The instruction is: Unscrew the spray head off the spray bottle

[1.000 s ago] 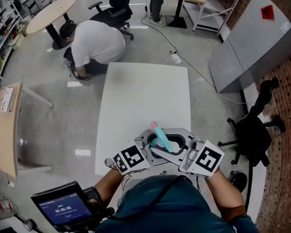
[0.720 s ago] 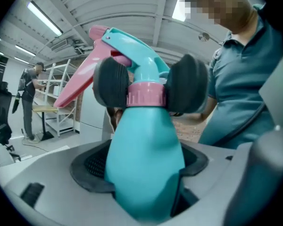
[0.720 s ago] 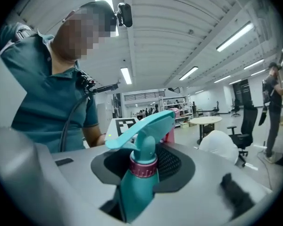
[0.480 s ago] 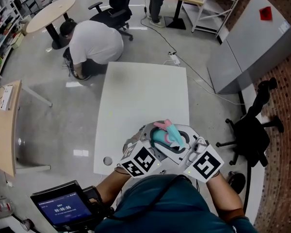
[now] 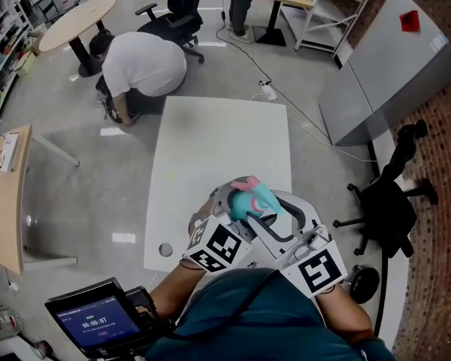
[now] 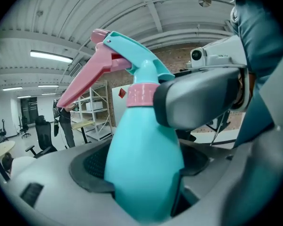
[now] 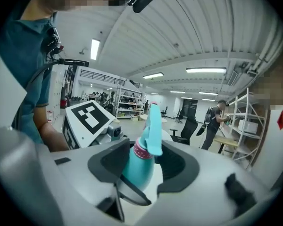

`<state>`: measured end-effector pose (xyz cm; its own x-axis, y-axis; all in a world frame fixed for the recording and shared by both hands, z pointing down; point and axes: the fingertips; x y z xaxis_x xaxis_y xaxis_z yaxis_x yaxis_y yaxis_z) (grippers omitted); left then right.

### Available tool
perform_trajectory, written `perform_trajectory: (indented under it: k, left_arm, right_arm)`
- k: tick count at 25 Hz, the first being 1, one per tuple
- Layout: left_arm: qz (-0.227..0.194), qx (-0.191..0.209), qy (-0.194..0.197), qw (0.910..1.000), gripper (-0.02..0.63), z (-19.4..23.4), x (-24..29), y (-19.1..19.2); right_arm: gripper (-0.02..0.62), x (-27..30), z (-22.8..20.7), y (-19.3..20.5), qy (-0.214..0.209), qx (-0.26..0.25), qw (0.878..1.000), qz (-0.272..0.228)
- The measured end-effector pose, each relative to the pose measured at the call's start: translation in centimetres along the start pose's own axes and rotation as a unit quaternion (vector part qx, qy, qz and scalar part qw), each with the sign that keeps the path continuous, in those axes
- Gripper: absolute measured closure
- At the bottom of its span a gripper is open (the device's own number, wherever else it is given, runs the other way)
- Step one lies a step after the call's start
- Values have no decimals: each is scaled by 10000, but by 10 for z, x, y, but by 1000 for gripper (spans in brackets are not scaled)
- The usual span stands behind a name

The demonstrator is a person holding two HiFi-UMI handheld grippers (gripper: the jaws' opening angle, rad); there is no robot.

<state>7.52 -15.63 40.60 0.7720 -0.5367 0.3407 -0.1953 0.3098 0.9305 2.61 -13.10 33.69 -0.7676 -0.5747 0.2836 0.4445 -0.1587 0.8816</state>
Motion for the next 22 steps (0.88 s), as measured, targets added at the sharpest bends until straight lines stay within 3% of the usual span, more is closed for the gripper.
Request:
perform_trajectory:
  k: [4, 7, 13, 17, 20, 22]
  left_arm:
    - [-85, 64, 90, 9999, 219, -6, -2, -5]
    - [-113, 114, 285, 9995, 221, -12, -2, -7]
    - [-260, -147, 1139, 9930, 222, -32, -9, -14]
    - [-225, -187, 1826, 9828, 225, -51, -14, -17]
    - [-159, -90, 2521, 9675, 225, -74, -23, -17]
    - [-158, -160, 2748, 9612, 225, -81, -26, -21]
  right_arm:
    - [460, -6, 1, -2, -227, 491, 9985, 26]
    - [463, -10, 0, -5, -352, 495, 9981, -52]
    - [465, -15, 7, -22, -856, 68, 9953, -444]
    - [465, -21, 15, -27, -1351, -228, 9886, -630]
    - [465, -36, 27, -24, -2200, -370, 9707, -897]
    - [465, -41, 26, -33, -2515, -178, 9592, -1281]
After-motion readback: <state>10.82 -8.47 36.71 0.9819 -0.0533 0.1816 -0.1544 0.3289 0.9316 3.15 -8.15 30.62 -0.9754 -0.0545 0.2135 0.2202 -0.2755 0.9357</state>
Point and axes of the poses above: the fingertips, and each gripper's own axes: x forward along the fingers, z to its left, y out of its underside, and after that the axes turned 14 degrees about -x, right-handed
